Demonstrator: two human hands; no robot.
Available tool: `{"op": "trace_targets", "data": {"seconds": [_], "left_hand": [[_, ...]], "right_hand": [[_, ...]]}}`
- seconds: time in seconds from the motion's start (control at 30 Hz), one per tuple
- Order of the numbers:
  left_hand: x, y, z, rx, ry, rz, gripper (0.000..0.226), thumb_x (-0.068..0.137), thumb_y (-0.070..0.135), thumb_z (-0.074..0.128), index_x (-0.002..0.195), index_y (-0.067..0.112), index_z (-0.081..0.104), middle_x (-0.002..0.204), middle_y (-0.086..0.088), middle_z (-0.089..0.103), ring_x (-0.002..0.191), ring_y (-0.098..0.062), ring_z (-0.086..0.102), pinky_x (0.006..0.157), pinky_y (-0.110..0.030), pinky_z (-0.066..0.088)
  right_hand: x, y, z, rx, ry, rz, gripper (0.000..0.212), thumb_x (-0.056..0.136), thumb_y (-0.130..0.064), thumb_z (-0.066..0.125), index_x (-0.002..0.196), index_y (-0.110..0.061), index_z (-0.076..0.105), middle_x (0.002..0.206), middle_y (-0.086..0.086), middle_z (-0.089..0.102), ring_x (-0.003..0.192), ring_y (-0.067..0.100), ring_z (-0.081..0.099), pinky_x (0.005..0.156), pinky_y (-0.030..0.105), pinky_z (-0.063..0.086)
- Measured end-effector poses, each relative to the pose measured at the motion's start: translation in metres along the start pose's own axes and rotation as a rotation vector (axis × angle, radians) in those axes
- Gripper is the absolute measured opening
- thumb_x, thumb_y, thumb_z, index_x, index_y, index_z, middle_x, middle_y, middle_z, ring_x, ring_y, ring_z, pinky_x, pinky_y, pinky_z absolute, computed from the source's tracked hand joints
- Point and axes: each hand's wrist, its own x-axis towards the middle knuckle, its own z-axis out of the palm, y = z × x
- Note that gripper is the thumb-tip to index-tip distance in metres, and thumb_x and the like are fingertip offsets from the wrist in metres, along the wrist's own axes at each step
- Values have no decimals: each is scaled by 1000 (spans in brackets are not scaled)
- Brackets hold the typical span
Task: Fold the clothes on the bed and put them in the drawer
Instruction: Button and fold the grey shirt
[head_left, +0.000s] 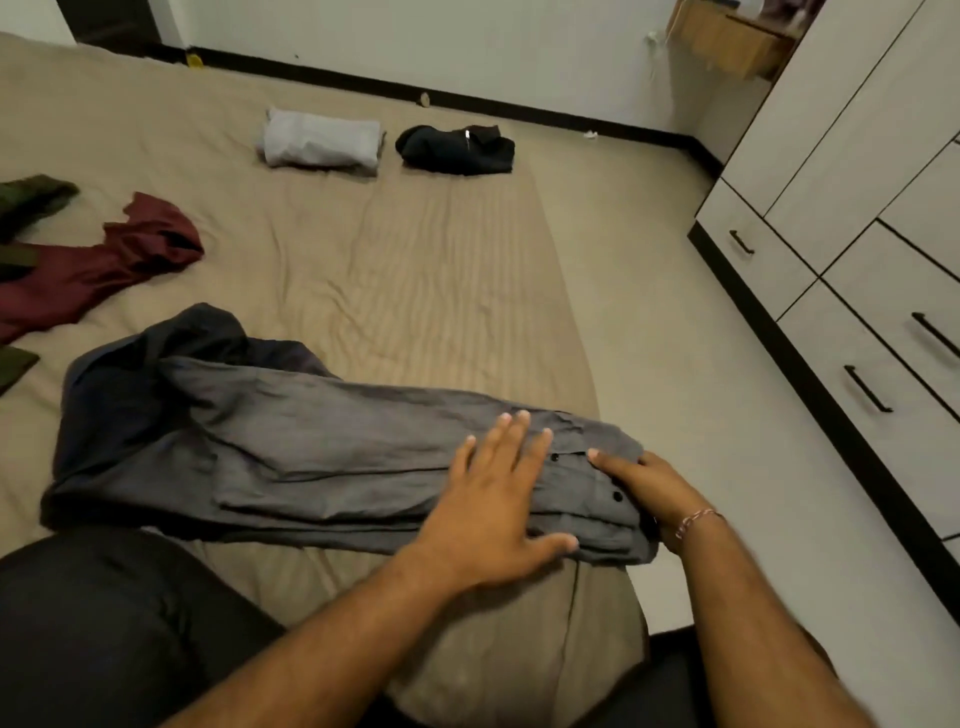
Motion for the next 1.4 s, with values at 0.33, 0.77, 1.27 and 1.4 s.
{"op": "trace_targets", "data": {"seconds": [0.33, 0.77, 1.27, 1.4], "left_hand": [[19, 58, 50, -148, 5, -267, 128, 80, 69, 67, 160, 25, -24, 171, -6, -21, 157, -23, -22, 128, -45, -10], [22, 33, 42, -1631, 603, -748, 13, 91, 5, 65, 105, 4, 65, 74, -4, 65, 66, -21, 62, 55, -18, 51], [-51, 20, -6, -1137, 744, -822, 86, 95, -2, 60, 161, 35, 20, 156, 12, 36, 142, -7, 41, 117, -29, 36], [-72, -5, -49, -641, 659, -490, 63, 85, 11, 61, 142, 38, 50, 145, 20, 46, 134, 8, 43, 112, -14, 35]], "right_hand": [[-9, -12, 0, 18, 164, -216, 17, 88, -1, 71, 104, -8, 71, 96, 15, 77, 85, 28, 76, 75, 41, 63], [-1, -24, -6, 110, 196, -394, 19, 100, 0, 54, 103, -6, 72, 90, 15, 71, 78, 28, 64, 70, 34, 52], [-12, 9, 137, -1051, -233, -1022, 70, 97, -56, 17, 152, -29, 48, 161, -11, 42, 153, 8, 26, 129, 46, 2], [-15, 16, 157, -1234, -78, -1062, 59, 98, -48, 30, 152, -32, 47, 164, -7, 38, 152, 19, 30, 126, 49, -5]]}}
